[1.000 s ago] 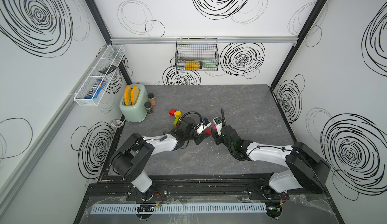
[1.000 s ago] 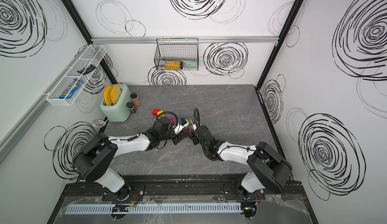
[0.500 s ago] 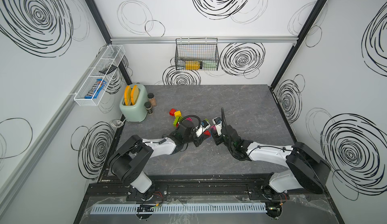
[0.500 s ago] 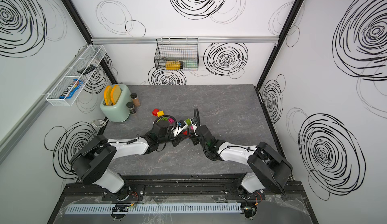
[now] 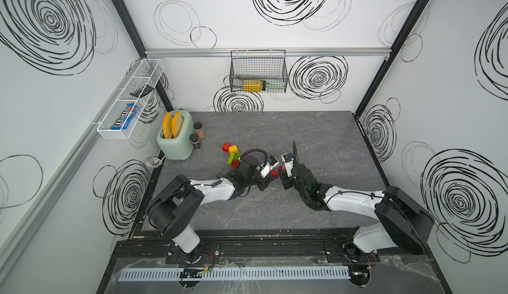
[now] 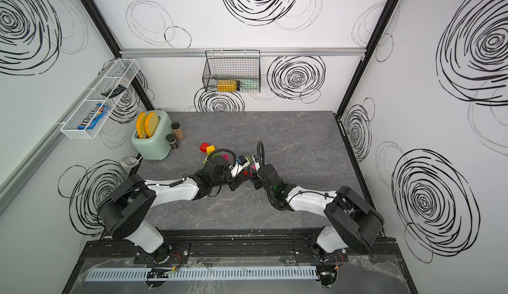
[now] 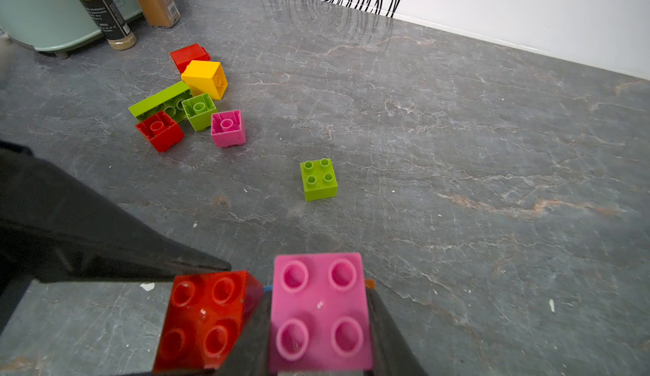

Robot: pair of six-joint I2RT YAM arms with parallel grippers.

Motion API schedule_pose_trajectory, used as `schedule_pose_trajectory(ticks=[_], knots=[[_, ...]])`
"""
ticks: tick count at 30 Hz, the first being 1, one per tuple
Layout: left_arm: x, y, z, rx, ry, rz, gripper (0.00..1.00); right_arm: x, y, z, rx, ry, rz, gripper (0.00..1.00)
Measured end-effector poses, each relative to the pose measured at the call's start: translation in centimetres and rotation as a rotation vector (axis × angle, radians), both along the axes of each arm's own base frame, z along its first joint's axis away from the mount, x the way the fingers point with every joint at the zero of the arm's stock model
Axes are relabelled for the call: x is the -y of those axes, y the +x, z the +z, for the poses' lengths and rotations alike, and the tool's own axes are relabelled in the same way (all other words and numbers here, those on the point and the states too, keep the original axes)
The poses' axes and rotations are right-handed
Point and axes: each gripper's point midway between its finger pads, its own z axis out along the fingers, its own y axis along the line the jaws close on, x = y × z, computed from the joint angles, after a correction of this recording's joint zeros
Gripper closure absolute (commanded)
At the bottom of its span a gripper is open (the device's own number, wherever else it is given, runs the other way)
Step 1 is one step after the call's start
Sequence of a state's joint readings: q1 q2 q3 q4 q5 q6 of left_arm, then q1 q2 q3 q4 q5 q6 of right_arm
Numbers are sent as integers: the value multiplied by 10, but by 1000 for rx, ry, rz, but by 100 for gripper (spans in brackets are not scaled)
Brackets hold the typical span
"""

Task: Assemble the number 4 with lego
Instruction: Assemble the lego brick with the lego brick.

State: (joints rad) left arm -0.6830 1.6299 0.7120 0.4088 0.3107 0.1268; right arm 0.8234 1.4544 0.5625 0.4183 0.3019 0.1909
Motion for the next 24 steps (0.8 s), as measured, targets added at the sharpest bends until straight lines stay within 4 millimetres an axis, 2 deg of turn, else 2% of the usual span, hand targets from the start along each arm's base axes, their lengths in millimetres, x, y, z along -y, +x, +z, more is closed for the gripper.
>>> schedule_pose_trajectory(ticks=[13,21,22,23,24], knots=[[-7,-7,-6,31,-84,28,100,-4,-1,0,0,21,9,100],[-6,-4,-4,23,-86,34,100,-4,0,-1,5,24,4,100],[-4,-3,-2,16,-81,34,93,-3,0,-2,5,23,0,100],[-2,0,2,11,-78,33,79,-1,0,-2,5,21,-6,100],[0,2,5,-2,-68,31,72,0,1,-3,6,19,-13,100]])
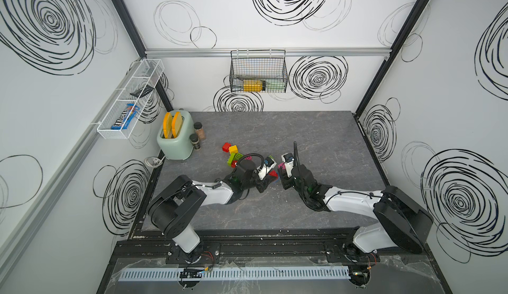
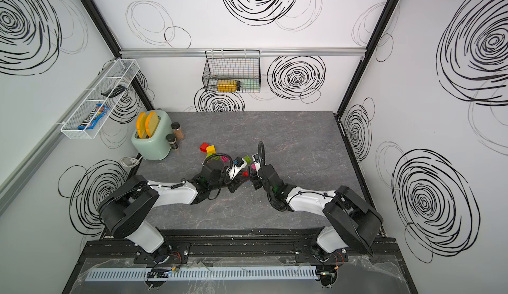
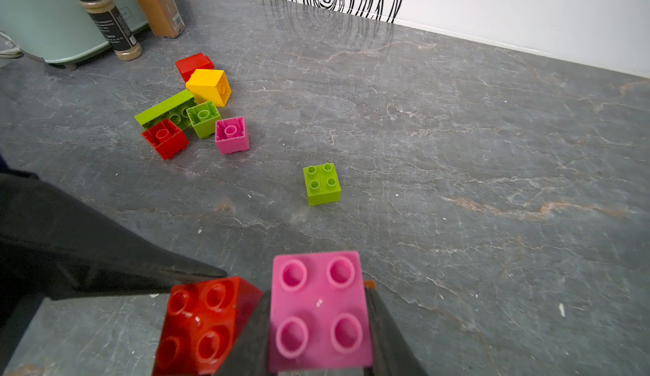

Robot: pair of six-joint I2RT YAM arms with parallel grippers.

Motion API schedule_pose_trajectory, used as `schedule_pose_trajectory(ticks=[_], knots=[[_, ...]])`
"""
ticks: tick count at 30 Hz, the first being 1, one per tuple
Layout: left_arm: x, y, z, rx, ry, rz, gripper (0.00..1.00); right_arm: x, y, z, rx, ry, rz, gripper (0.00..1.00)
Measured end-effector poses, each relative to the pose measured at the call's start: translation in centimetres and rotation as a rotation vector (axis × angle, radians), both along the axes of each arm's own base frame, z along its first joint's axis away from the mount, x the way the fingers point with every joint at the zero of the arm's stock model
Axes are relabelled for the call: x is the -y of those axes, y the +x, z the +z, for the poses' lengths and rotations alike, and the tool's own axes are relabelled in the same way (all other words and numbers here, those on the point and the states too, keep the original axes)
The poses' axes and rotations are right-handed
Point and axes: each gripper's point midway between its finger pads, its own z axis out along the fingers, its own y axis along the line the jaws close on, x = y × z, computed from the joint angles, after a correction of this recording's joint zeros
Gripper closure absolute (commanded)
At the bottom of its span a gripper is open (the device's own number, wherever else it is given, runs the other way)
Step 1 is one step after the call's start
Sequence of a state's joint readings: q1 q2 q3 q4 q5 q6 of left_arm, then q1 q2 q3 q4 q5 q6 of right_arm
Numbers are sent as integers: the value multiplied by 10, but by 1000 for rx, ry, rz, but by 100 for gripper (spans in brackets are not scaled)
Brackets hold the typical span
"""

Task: Assemble the number 4 with lego
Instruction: Assemble the lego brick with the lego brick.

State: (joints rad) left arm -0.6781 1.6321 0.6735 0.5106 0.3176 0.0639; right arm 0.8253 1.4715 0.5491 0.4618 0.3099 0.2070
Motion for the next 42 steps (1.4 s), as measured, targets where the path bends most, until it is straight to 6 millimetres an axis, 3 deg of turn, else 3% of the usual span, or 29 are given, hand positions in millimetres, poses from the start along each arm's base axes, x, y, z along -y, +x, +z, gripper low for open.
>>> schedule_pose_trajectory(ticks=[3,9,12,15,19,23,29,34,38,42], knots=[[2,3,3,-51,41,-1,52,1,1,0,0,5,-14,100],[-3,5,4,-169,50,8,36,-2,1,-1,-6,18,-22,100],[-16,5,12,-218,-3,36,22,-4,1,-1,-4,19,-33,100],[-37,4,35,-202,-87,93,14,-8,1,-1,-1,19,-44,100],[-58,6,63,-136,-166,177,11,-18,2,-6,0,15,-54,100],[-67,13,69,-117,-174,256,11,-22,2,-6,8,16,-73,100],[-79,10,46,-210,-195,360,12,-22,2,-5,15,13,-83,99],[-72,10,41,-213,-217,339,15,-24,2,-1,24,15,-76,86],[-58,-10,25,-135,-217,246,17,-27,0,3,35,10,-40,79],[-53,-32,-2,-76,-201,149,18,-33,-2,4,42,-3,10,78]])
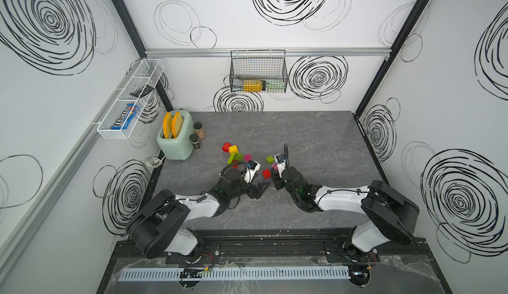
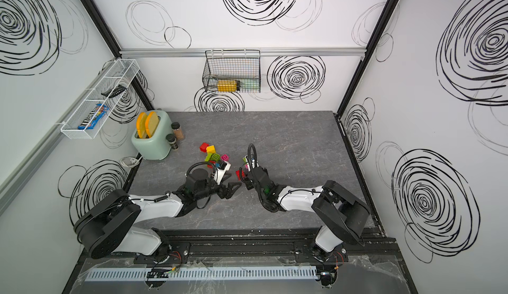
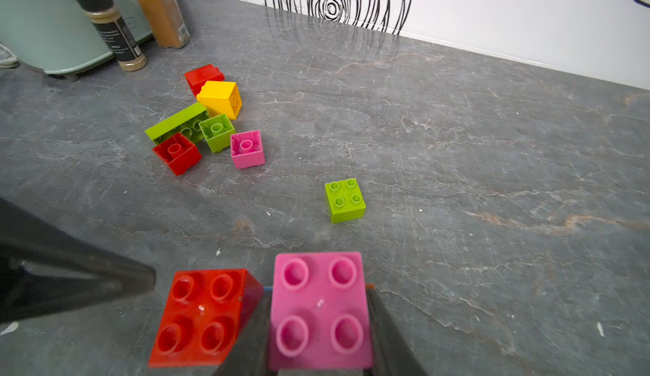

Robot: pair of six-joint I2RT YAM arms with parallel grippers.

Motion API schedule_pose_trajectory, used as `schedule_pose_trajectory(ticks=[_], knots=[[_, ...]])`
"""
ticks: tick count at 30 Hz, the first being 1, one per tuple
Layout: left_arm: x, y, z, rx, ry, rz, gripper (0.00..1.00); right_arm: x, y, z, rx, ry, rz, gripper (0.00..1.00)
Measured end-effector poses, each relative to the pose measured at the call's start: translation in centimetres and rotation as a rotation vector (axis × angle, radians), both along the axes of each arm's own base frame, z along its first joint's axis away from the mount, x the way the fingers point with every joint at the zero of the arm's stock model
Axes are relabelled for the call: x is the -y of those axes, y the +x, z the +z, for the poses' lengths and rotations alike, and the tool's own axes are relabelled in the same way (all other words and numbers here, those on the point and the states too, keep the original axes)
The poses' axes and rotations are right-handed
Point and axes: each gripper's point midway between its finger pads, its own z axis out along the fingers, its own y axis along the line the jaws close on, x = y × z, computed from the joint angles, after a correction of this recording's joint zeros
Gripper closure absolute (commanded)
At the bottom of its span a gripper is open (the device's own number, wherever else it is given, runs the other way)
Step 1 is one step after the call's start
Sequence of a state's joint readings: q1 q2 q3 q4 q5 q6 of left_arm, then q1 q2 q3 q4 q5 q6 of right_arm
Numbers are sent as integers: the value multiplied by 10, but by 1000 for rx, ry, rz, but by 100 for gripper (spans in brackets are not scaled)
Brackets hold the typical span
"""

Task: Assemble the number 4 with lego
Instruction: Assemble the lego brick with the lego brick, then pick up the lego brick from the center of the board.

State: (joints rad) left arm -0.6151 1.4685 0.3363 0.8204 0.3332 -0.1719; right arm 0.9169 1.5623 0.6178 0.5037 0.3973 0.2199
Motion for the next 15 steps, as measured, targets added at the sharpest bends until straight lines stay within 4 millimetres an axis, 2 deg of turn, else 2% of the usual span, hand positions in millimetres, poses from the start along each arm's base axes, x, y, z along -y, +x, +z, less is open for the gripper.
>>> schedule_pose_trajectory(ticks=[4,9,12,15], knots=[[-1,0,-10,78,34,-31,21,0,-1,1,4,-5,38,77],[6,14,-4,178,41,-49,27,0,-1,2,2,-6,69,76],[11,19,-6,205,46,-68,41,-1,-2,2,3,-7,83,76],[12,23,-11,216,56,-72,40,-2,-2,2,4,-10,90,76]])
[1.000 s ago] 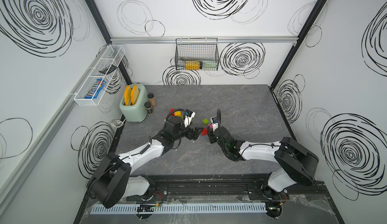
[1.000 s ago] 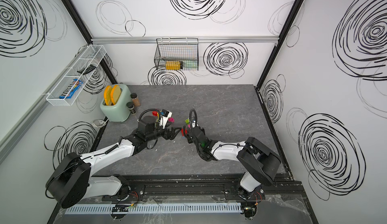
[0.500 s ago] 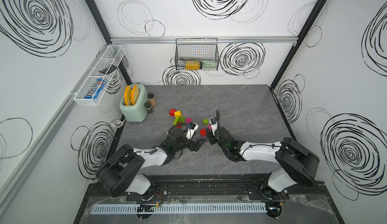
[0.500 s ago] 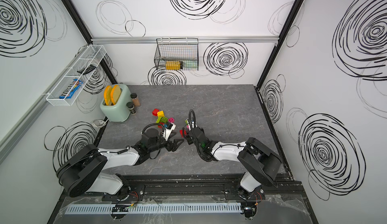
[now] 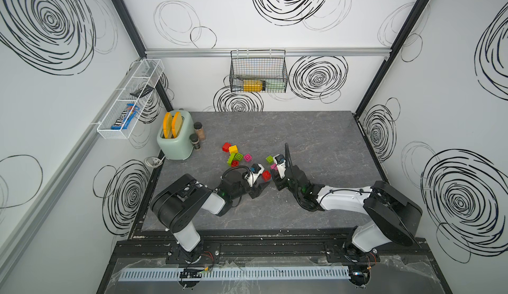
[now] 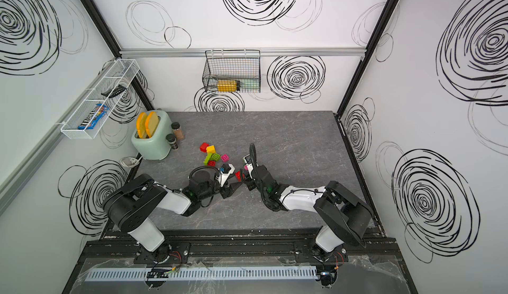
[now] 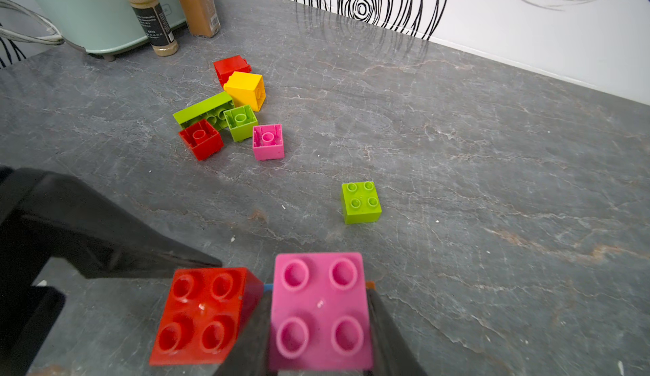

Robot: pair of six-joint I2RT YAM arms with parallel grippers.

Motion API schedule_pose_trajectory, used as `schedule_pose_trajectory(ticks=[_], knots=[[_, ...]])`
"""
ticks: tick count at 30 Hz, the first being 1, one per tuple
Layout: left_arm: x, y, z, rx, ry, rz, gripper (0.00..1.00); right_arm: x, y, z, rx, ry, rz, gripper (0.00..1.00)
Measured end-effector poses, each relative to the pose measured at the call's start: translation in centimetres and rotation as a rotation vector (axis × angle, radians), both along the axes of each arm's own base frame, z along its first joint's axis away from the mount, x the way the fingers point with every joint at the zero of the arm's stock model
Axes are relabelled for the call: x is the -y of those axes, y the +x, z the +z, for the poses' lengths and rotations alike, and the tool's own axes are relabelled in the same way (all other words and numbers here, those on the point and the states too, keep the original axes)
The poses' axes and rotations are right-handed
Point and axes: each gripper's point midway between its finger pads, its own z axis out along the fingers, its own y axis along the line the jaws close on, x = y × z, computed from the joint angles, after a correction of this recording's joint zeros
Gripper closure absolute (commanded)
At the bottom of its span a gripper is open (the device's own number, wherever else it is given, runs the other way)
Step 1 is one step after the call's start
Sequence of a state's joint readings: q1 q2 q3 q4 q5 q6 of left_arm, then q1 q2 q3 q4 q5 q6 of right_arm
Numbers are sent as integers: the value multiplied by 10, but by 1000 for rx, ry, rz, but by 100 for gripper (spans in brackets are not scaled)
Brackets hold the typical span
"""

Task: Assemble the number 4 with lego
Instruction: Pick up the lego brick from the center of the board.

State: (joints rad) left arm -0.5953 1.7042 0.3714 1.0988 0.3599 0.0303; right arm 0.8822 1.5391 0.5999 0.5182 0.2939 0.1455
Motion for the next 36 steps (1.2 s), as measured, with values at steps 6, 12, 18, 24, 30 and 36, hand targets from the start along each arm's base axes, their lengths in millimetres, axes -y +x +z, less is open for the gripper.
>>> schedule_pose_trajectory(ticks=[6,12,18,24,30,36], knots=[[-2,6,-6,10,-16,-10,47,-1,0,-1,4,-6,7,76],[3,3,-8,14,-34,-49,48,-2,2,-1,8,-5,7,75],[5,3,-7,27,-34,-62,48,-2,2,-1,7,-4,6,75],[4,3,-14,30,-17,-64,52,-2,2,-1,6,-4,7,74],[4,6,-15,37,-9,-56,60,-2,2,-3,4,-6,7,74],[5,8,-15,64,13,-54,68,0,4,-1,6,0,-2,74]])
